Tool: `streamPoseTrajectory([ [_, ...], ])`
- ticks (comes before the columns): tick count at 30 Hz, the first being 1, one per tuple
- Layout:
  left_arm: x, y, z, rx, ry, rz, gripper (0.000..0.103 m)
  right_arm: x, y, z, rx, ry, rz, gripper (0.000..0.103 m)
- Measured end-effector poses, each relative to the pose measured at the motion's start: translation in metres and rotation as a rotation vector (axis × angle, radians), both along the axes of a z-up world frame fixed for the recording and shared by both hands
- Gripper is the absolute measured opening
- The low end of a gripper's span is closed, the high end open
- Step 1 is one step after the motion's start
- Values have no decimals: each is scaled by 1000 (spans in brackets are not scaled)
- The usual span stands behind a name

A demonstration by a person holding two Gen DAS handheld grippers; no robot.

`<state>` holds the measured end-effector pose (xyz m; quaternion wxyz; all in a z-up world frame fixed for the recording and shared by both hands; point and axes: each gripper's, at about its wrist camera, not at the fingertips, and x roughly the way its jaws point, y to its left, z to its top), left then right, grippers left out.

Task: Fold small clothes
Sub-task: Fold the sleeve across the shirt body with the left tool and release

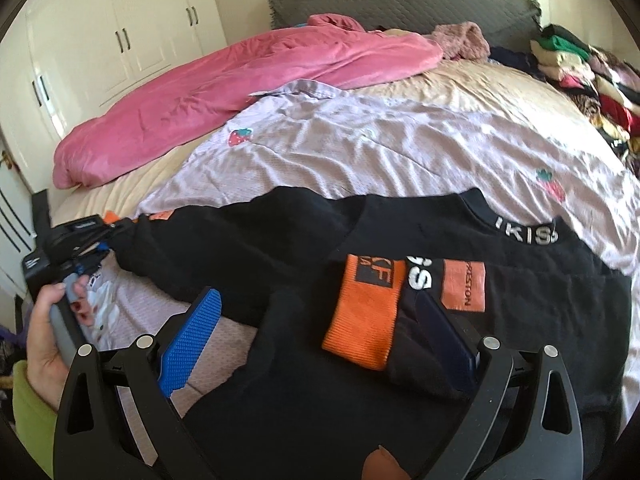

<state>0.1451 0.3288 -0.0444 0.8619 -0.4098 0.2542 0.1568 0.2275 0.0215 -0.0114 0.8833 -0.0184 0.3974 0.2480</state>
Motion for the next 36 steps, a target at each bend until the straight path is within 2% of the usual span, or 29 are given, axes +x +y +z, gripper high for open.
streamPoseTrajectory([
  [5, 2, -37, 31, 40, -95, -127, 8, -4, -18, -7, 27, 14, -45, 97],
  [11, 10, -81, 44, 43, -136, -281, 8, -18, -49, -5, 50, -2, -112, 97],
  [21, 21, -161, 45, 83, -121, -524, 6, -34, -103, 2, 105, -19, -211, 97],
  [28, 30, -197, 29, 105, -71, -629, 6, -36, -129, -3, 117, -6, -270, 97],
  [29, 31, -202, 27, 100, -63, -653, 9, -36, -131, -4, 119, -5, -275, 97],
  [30, 34, -207, 24, 84, -52, -690, 21, -36, -132, -4, 120, -4, -279, 97],
  [31, 35, -211, 22, 63, -44, -720, 43, -37, -134, -5, 120, -3, -281, 97],
  [32, 33, -214, 22, 59, -40, -727, 47, -37, -134, -5, 122, -1, -282, 97],
  [34, 32, -219, 25, 100, -34, -735, 48, -37, -134, -6, 135, 7, -278, 97],
  [36, 30, -219, 28, 104, -41, -738, 50, -37, -130, -9, 142, 21, -264, 97],
])
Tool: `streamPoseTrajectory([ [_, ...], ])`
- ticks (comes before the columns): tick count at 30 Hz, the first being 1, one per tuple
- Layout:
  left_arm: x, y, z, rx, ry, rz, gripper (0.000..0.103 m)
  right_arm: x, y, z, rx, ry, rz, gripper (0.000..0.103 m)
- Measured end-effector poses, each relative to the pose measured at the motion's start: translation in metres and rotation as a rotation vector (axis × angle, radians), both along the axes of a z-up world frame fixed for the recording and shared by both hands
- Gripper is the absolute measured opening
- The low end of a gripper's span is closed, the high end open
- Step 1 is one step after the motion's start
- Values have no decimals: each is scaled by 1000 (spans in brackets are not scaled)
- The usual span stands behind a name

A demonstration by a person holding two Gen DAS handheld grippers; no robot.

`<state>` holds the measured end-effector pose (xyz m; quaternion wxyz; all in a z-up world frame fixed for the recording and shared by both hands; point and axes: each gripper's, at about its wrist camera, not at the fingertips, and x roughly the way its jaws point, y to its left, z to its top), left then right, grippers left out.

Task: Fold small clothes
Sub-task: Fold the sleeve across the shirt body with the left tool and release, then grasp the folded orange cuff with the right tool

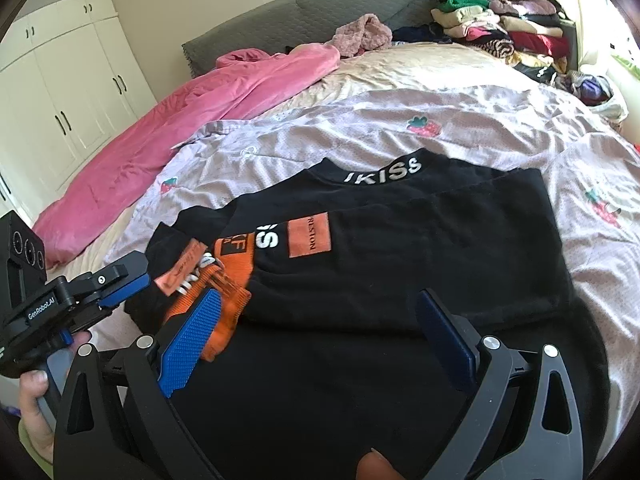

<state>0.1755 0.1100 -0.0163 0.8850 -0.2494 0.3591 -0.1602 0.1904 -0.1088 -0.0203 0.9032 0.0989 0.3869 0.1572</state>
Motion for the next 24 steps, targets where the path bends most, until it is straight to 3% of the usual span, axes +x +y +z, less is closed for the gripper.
streamPoseTrajectory([
  [5, -2, 8, 12, 92, -31, 50, 62, -2, 21, -7, -2, 24, 70, 97],
  [10, 0, 21, 12, 82, -11, 99, 77, -3, 49, -16, 14, 64, 146, 97],
  [16, 0, 31, 14, 134, -9, 153, 93, 6, 71, -29, 58, 132, 191, 96],
  [22, 1, 45, 11, 102, 11, 186, 93, 22, 83, -39, 117, 198, 209, 91],
  [24, 1, 47, 11, 94, 10, 190, 93, 29, 87, -41, 137, 217, 219, 81],
])
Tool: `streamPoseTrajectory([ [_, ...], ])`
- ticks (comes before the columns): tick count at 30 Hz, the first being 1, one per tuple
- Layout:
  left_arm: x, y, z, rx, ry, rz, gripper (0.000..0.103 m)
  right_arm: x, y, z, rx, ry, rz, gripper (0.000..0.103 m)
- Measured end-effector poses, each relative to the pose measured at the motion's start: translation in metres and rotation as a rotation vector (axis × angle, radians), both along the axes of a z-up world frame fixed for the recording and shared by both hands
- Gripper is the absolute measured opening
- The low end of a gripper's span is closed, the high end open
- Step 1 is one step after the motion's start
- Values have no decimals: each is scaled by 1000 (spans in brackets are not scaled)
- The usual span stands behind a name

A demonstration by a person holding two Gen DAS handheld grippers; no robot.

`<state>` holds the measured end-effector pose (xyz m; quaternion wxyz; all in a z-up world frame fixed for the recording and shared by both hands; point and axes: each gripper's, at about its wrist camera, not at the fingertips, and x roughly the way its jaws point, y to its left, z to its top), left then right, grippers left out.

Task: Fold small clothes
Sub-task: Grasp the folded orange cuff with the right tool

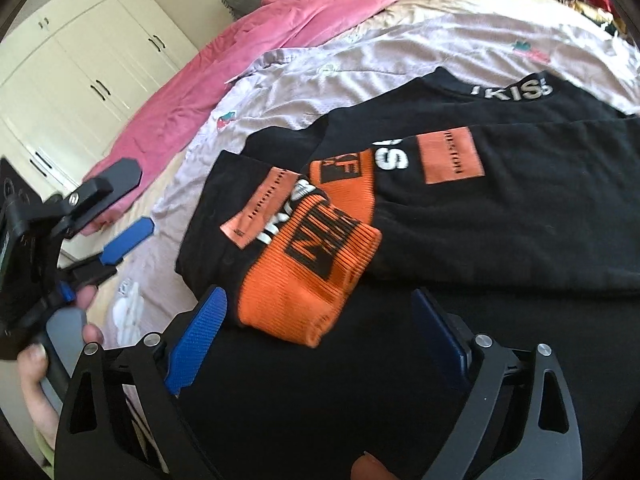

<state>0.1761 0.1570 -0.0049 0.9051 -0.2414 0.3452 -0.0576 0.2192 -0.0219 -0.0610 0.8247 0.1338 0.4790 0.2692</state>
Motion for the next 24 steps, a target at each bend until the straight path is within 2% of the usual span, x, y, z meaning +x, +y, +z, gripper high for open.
streamPoseTrajectory([
  [3, -1, 3, 2, 1, -5, 8, 93, 9, 6, -6, 26, 40, 2, 72],
  [4, -1, 4, 2, 0, -6, 10, 93, 11, 7, -7, 40, 48, 5, 64],
  [6, -1, 4, 3, 10, -8, 15, 93, 12, 10, -9, 54, 53, 4, 60],
  [8, -2, 4, 4, 9, -9, 14, 93, 11, 12, -7, 60, 31, 14, 44],
  [9, -1, 5, 4, 5, -9, 14, 93, 10, 13, -6, 61, 23, 20, 27],
  [10, -1, 5, 4, 3, -9, 14, 93, 10, 14, -4, 59, 9, 26, 20],
  [12, -2, 5, 5, 6, -10, 20, 93, 7, 16, 3, 54, -29, 43, 15],
  [16, -3, 7, 7, 13, -17, 30, 93, 3, 18, 21, 50, -120, 69, 13],
  [19, -7, 12, 11, 4, -36, 48, 93, -3, 17, 44, 8, -224, 83, 12],
  [24, -11, 24, 17, 5, -51, 78, 93, -9, 4, 74, -72, -349, 53, 12],
])
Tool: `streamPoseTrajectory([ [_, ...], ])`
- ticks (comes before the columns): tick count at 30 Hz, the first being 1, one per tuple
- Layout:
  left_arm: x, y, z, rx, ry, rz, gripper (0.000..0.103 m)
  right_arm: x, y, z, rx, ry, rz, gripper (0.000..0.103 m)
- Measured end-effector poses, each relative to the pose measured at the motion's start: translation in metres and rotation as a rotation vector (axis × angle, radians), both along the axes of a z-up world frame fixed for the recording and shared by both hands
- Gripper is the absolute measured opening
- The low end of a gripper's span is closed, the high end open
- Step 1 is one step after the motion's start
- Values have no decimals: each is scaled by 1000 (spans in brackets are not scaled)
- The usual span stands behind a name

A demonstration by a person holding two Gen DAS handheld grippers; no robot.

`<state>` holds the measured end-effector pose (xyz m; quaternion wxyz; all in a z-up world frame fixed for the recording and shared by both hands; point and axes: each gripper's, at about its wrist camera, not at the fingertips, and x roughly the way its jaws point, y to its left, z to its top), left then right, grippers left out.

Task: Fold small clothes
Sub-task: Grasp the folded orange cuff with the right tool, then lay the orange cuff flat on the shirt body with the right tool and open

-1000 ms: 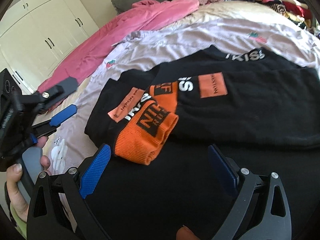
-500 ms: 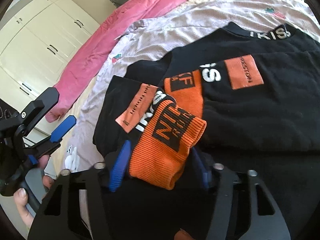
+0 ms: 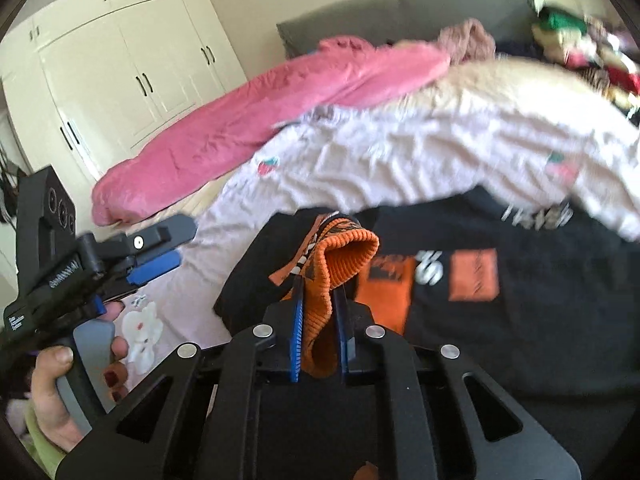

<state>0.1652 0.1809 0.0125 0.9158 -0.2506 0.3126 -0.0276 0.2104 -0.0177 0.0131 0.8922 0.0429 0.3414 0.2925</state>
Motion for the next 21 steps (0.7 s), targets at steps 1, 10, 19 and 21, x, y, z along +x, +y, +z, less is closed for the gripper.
streamPoseTrajectory([
  [1, 0, 2, 0, -4, -2, 4, 93, -1, -4, 4, -7, -18, -9, 12],
  [10, -2, 15, 0, -15, 0, 49, 93, 5, -63, 26, -17, -90, -136, 12],
  [19, 3, 9, -8, 2, 17, 36, 93, 9, -114, 22, -70, -115, -236, 11],
  [21, 4, 7, -9, 11, 23, 35, 93, 8, -123, 19, -87, -120, -258, 11],
])
